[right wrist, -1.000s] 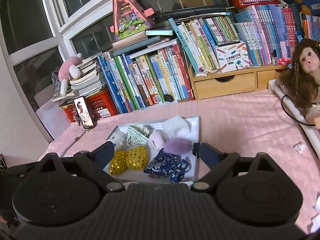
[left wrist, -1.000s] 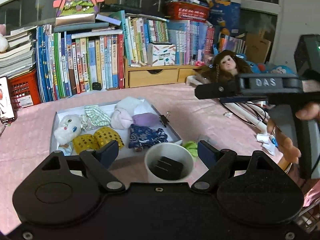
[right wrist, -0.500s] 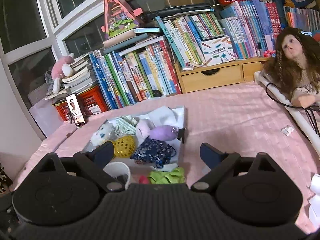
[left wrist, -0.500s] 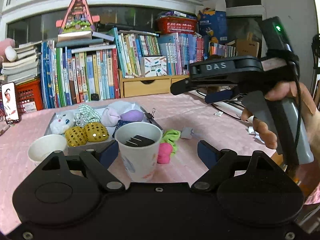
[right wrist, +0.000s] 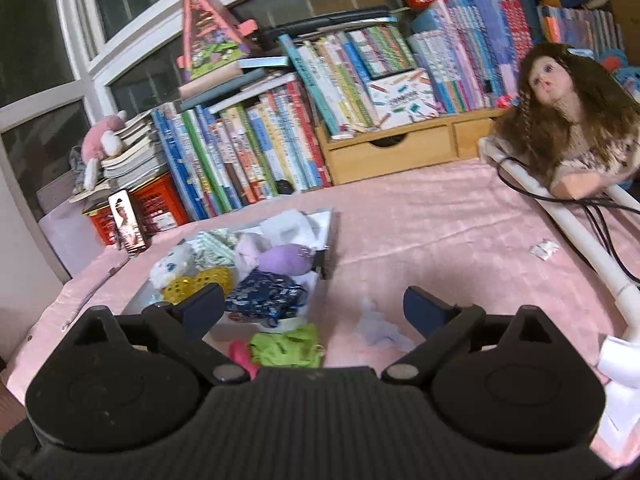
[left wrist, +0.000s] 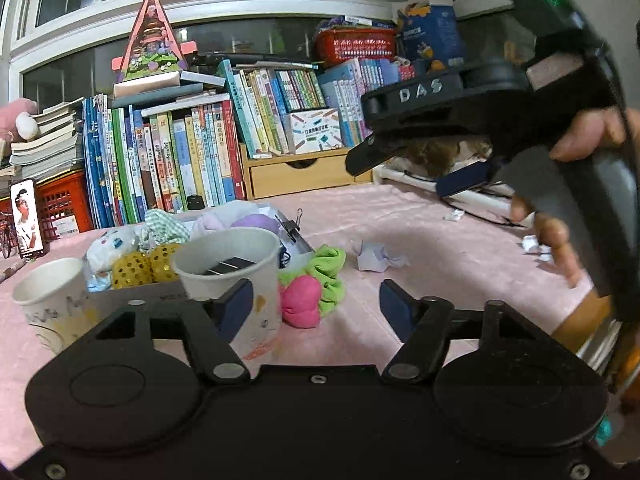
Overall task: Organize soft objects
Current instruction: 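Grasp the pink-and-green sock bundle with the left tool while the right tool grasps the white tissue paper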
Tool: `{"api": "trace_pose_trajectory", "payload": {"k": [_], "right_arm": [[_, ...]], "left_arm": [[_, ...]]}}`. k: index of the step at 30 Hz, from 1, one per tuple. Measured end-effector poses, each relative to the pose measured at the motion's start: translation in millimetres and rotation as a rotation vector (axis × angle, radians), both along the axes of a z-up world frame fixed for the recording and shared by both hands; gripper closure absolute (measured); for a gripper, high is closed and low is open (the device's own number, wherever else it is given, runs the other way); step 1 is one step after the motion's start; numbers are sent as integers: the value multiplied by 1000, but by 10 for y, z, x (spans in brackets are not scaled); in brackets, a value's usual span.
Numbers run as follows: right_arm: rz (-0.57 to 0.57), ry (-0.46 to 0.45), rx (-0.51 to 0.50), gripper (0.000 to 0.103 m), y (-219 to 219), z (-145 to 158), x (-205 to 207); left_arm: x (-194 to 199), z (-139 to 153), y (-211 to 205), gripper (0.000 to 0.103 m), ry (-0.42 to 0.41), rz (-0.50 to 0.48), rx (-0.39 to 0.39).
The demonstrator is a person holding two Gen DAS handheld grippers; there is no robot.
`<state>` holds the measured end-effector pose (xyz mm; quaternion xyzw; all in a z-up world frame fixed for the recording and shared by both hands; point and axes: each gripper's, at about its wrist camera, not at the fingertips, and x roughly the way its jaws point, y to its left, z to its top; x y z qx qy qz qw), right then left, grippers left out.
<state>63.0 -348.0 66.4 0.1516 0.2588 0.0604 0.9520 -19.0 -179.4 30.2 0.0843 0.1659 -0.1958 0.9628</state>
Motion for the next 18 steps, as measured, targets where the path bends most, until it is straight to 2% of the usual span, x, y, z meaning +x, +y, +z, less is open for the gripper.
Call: {"api": "trace_pose_trajectory", "payload": {"k": [5,9,14,18], "right_arm": [[-12,53,1,4,-170,-98,59],[-22,126,-4,10,-251,-223,158],[-19,211,16,19,-305,-362,312],[-13,254,14,23,-347,-410,427]], "left_arm": [[144,-159,-235,48,2,53,-14],[273,-223,-364,51,-16,137,-23],[400,-292,-554,51,-51,197,15],[542,-330,-636,55,-30,220,40]]}}
